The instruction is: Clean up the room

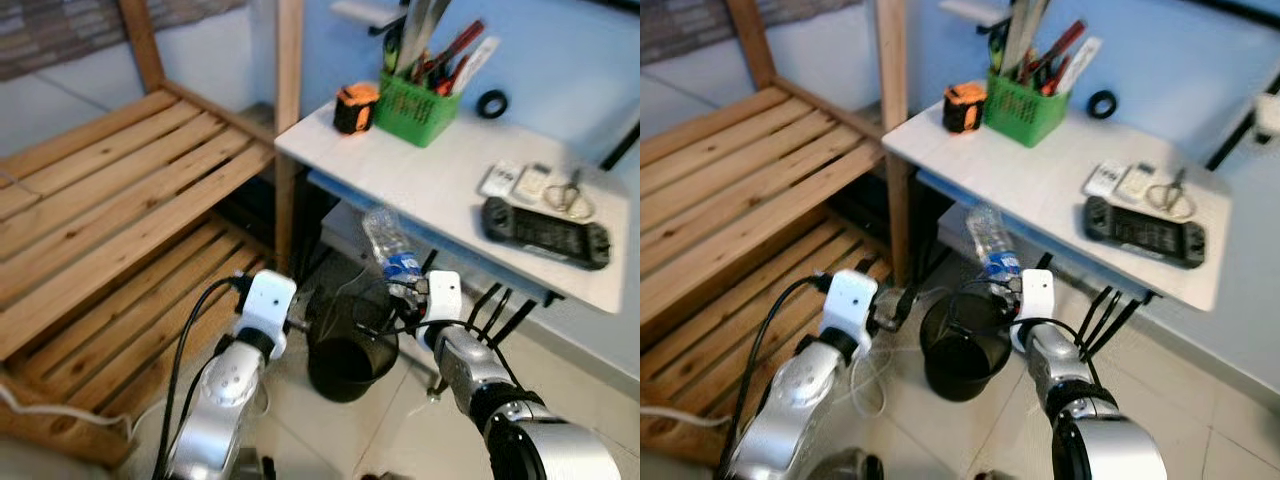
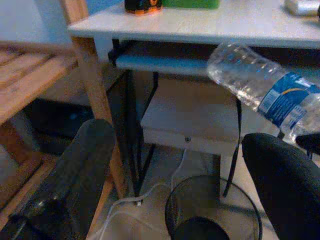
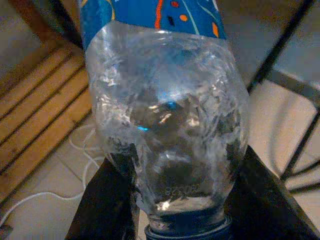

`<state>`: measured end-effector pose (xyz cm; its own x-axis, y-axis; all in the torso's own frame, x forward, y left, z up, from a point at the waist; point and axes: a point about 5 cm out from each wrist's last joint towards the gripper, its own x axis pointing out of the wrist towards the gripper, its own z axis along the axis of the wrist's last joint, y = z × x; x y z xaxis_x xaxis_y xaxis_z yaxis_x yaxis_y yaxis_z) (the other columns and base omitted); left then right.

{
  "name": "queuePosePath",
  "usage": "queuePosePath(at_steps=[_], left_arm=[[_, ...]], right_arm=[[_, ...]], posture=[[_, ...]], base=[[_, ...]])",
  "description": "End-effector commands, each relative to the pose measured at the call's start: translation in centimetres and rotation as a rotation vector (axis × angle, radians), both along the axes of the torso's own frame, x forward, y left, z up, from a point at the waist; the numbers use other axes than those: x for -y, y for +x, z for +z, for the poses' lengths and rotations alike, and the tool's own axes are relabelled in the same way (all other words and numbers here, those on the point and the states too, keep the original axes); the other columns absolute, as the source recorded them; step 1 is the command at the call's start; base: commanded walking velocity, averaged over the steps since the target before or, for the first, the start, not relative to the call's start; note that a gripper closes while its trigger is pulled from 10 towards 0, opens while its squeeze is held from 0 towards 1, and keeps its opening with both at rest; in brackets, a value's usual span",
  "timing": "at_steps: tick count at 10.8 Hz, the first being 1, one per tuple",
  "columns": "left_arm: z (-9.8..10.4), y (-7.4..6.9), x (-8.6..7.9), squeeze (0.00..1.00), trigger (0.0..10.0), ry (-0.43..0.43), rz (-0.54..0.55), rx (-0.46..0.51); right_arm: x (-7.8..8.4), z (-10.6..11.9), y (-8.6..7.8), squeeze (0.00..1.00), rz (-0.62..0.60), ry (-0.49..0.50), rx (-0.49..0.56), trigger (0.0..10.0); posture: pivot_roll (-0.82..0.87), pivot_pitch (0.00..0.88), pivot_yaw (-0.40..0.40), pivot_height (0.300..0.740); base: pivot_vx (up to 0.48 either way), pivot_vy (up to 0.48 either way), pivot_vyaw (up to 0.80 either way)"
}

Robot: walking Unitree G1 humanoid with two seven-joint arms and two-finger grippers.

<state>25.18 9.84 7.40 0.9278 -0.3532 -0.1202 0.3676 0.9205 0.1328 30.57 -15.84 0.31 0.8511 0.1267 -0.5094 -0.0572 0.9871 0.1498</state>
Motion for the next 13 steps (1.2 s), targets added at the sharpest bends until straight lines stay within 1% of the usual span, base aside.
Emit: queuePosePath(at_steps=[1,2,3,4,5,7,8,9,10,11,13], left_arm=[[0.2,-0.4,0.6,0.00,10.0,0.001,-0.032,-0.011],[0.0,-1.3,0.5,0.00,10.0,-0.012,-0.049,-0.049],[0.0,-2.0,0.2,0.00,10.0,-0.013,-0.048,-0.068],[0.0,-2.6,0.0,0.00,10.0,-0.005,-0.047,-0.081],[0.0,-3.1,-0.2,0.00,10.0,0.004,-0.039,-0.095],[0.1,-3.6,-0.3,0.00,10.0,0.007,-0.035,-0.111],[0.1,-3.6,-0.3,0.00,10.0,0.006,-0.032,-0.115],[0.1,-3.5,-0.1,0.00,10.0,0.002,-0.026,-0.117],[0.2,-3.2,0.1,0.00,10.0,-0.002,-0.020,-0.115],[0.4,-2.8,0.3,0.00,10.0,-0.006,-0.016,-0.106],[0.1,-2.5,0.4,0.00,10.0,-0.004,-0.011,-0.105]], right_arm=[[1.0,0.2,0.2,0.00,-0.052,-0.007,-0.007,10.0],[1.4,0.1,0.2,0.00,-0.089,-0.014,-0.028,10.0],[1.5,0.2,0.3,0.00,-0.106,-0.015,-0.040,10.0],[1.4,0.2,0.4,0.00,-0.128,0.000,-0.047,10.0],[0.8,0.0,0.3,0.00,-0.128,0.015,-0.074,10.0],[0.1,-0.4,0.0,0.00,-0.121,0.019,-0.107,10.0],[0.0,-0.5,-0.1,0.00,-0.138,0.047,-0.124,10.0],[0.0,-0.7,-0.3,0.00,-0.169,0.089,-0.151,0.0],[0.0,-0.9,-0.4,0.00,-0.171,0.093,-0.170,0.0],[-0.1,-0.9,-0.3,0.00,-0.161,0.086,-0.170,0.0],[0.0,-0.7,-0.1,0.00,-0.179,0.097,-0.166,0.0]], posture=[[0.27,0.171,-0.061,0.740],[0.29,0.195,-0.055,0.740],[0.31,0.209,-0.050,0.740],[0.32,0.226,-0.042,0.740],[0.34,0.243,-0.037,0.740],[0.34,0.250,-0.047,0.740],[0.34,0.249,-0.051,0.740],[0.33,0.236,-0.068,0.740],[0.33,0.228,-0.078,0.740],[0.33,0.220,-0.087,0.740],[0.34,0.194,-0.109,0.740]], base=[[0.000,0.000,0.00],[0.000,0.000,0.00],[0.000,0.000,0.00],[0.000,0.000,0.00],[0.000,0.000,0.00],[0.000,0.000,0.00],[0.000,0.000,0.00],[0.000,0.000,0.00],[0.000,0.000,0.00],[0.000,0.000,0.00],[0.000,0.000,0.00]])
